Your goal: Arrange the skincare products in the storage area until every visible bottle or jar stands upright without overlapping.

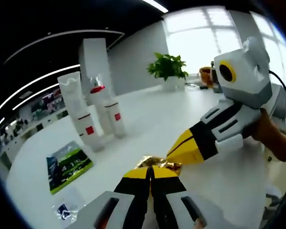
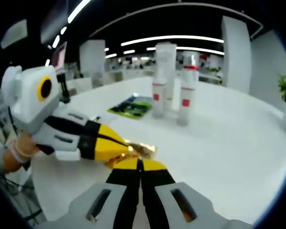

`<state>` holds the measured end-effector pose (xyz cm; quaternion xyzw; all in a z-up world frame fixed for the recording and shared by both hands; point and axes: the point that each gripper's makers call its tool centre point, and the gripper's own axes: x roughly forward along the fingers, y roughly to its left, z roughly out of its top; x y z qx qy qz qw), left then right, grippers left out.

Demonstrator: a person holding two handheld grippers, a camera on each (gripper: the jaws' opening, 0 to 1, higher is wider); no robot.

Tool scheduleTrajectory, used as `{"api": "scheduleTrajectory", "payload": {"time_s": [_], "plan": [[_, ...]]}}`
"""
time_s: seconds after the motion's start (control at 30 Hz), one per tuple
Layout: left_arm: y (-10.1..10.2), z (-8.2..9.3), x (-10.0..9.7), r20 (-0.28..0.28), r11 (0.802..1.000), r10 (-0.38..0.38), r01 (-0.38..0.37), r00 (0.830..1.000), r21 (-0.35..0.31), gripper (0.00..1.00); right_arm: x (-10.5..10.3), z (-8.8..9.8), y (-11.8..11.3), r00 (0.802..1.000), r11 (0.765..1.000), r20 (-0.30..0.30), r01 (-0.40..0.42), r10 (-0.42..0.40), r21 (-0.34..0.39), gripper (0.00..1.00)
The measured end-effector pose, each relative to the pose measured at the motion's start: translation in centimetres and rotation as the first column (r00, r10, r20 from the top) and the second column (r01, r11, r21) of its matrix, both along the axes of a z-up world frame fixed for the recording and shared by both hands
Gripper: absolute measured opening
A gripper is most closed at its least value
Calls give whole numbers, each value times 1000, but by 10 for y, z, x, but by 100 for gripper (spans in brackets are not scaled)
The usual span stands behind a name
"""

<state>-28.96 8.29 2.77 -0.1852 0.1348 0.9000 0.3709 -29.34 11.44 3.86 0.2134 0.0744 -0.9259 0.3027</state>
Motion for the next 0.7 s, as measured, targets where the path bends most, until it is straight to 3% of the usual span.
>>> {"api": "scheduleTrajectory", "payload": {"time_s": [0.07,0.2,0.7], "plan": [[-2,-6,-1,0,999,5,-5,1000,-35,1,-2,-2,-1,1000,1000,4,0,0,4,0],[-1,-5,0,2,1000,6,-6,1000,-27,1,-4,-10,-2,1000,1000,31,2,-2,9,0],[-9,-5,-1,16,999,-13,14,1000,-36,1,-5,-10,-11,1000,1000,18,1,-1,30,0]]}}
